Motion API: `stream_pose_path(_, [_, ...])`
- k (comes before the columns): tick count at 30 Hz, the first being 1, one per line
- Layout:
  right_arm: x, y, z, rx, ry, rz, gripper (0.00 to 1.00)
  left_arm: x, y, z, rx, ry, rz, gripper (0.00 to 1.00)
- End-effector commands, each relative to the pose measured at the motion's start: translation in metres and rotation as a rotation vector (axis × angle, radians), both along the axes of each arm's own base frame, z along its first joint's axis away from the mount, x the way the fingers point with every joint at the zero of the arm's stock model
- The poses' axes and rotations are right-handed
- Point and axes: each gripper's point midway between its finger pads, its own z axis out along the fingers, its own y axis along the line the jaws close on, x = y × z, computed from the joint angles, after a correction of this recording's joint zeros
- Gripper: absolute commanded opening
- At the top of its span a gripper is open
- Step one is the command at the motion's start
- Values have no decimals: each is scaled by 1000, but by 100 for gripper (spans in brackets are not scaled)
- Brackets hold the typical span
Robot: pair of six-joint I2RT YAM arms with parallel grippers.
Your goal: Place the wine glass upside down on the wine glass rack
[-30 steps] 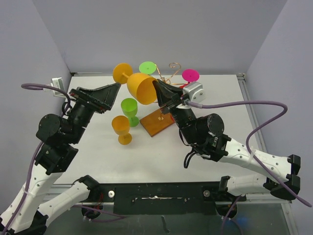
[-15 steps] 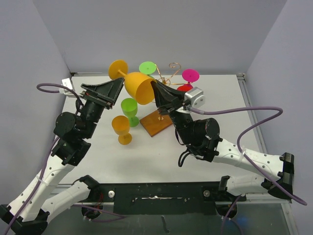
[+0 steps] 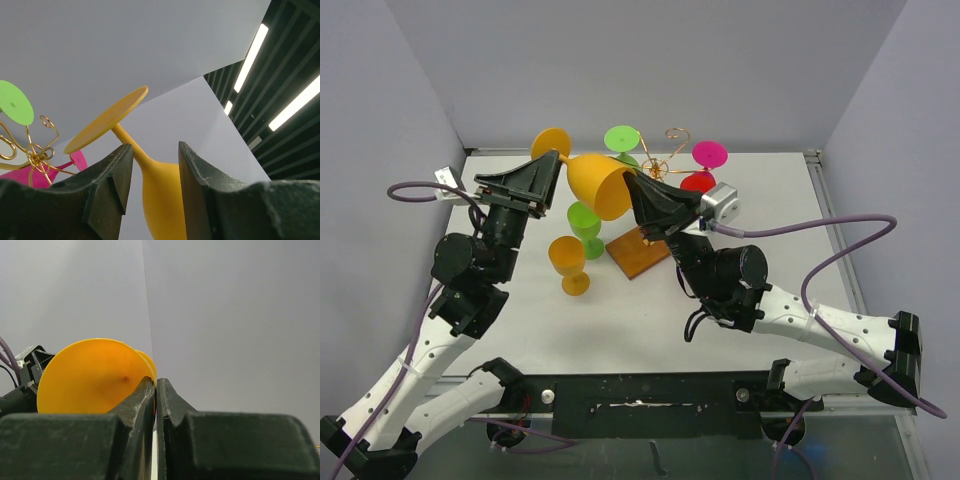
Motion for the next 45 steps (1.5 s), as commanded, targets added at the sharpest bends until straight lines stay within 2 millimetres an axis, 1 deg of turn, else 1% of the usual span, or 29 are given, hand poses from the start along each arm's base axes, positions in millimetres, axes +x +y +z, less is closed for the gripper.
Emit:
stream_pose_path(1, [-11, -14, 23, 108, -46, 37, 0, -1, 8, 10, -39, -6, 20, 40])
stream_pose_path(5, [-11, -12, 23, 110, -51, 40, 0, 2, 5, 8, -36, 7, 14, 44])
stream_pose_path(9, [-12, -11, 20, 108, -52, 48, 0, 4, 3, 8, -38, 12, 11, 42])
stream_pose_path(13, [-13, -9, 15, 97, -42, 65, 0, 4, 4, 12, -52, -3, 12, 31])
stream_pose_path(15, [-14, -7, 9, 86, -29, 78, 0, 3, 5, 15, -60, -16, 12, 24])
stream_pose_path(20, [-18, -3, -7, 54, 6, 116, 1, 2, 5, 20, -69, -34, 10, 4])
stream_pose_path(21, [-18, -3, -11, 46, 16, 121, 2, 2, 6, 20, -67, -35, 14, 0])
stream_pose_path(25, [-19, -4, -22, 20, 55, 135, 14, 2, 8, 17, -57, -35, 32, 0])
stream_pose_path(29, [-19, -6, -28, -22, 94, 138, 32, 2, 11, 14, -15, -46, 63, 0])
stream_pose_path(30, [-18, -7, -32, -40, 113, 132, 41, 1, 12, 14, 3, -53, 74, 0])
stream_pose_path(32, [-16, -9, -43, -90, 146, 117, 55, 2, 13, 11, 57, -60, 105, 0])
stream_pose_path(34, [-14, -7, -60, -179, 180, 107, 63, 3, 14, 6, 138, -65, 141, 0])
stream_pose_path(37, [-12, -6, -85, -318, 236, 98, 68, 7, 17, -6, 277, -61, 202, 0])
stream_pose_path(39, [-11, -9, -95, -383, 265, 91, 70, 10, 18, -16, 395, -64, 244, 0])
stream_pose_path(42, [-8, -18, -94, -408, 294, 59, 70, 11, 18, -31, 535, -73, 272, 0])
stream_pose_path(45, [-8, -25, -83, -377, 310, 53, 70, 5, 14, -38, 658, -131, 271, 0])
